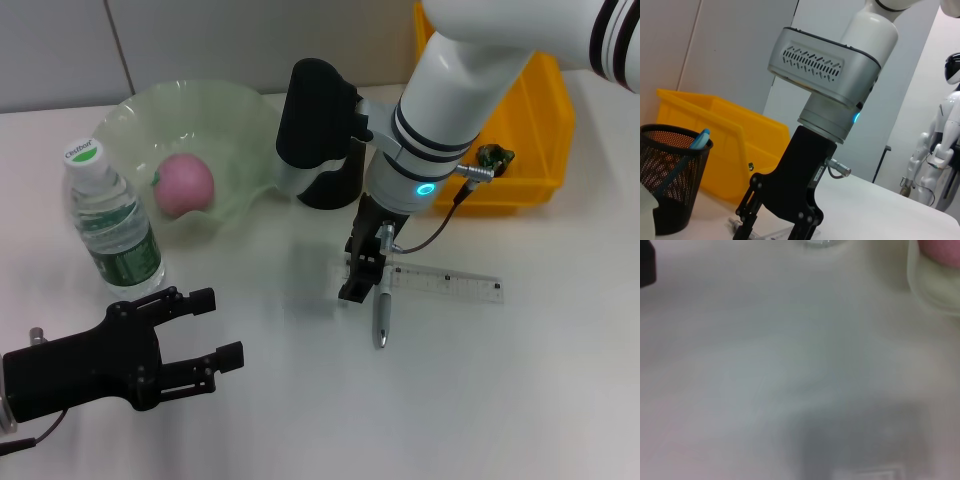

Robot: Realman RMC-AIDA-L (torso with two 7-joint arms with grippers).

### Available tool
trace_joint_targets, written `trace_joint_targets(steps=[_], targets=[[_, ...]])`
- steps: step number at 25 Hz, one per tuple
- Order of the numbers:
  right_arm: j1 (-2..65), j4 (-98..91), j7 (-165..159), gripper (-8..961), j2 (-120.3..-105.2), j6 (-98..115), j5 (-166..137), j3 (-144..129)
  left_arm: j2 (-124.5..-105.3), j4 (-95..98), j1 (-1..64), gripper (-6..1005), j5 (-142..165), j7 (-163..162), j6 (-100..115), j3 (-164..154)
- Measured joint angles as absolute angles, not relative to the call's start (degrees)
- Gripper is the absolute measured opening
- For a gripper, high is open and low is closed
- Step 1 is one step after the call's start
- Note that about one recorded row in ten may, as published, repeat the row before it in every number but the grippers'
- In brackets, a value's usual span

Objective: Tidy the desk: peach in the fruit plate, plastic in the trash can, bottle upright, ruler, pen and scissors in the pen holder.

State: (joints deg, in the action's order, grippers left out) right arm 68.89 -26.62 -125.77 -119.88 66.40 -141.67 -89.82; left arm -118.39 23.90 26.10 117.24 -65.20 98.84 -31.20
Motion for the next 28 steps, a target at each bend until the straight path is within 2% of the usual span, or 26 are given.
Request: trace_joint_targets(steps=[19,21,26,28], targets=[[68.54,-26.66,-125.93,653,-119.87,65.72,-141.94,-90.0,-118.39,23.9,26.01,842,117.15,-65.45,98.92,-30.85],[68.5,-26.65,-125.94,627,-119.87,65.7,-141.94,-90.0,-118.39,23.91,26.02,842,117.15,-65.51,98.94,-30.85],[68.31,-26.63,-125.94,492,-119.87,65.65,-141.94,-89.99,-118.39,23.9,26.06,842,117.15,-65.8,99.0,-30.85],[68.26,-26.63,-125.94,492,-119.87,65.62,-141.94,-90.0,-118.39,23.9,26.07,842,117.15,-65.82,99.07,-30.84]])
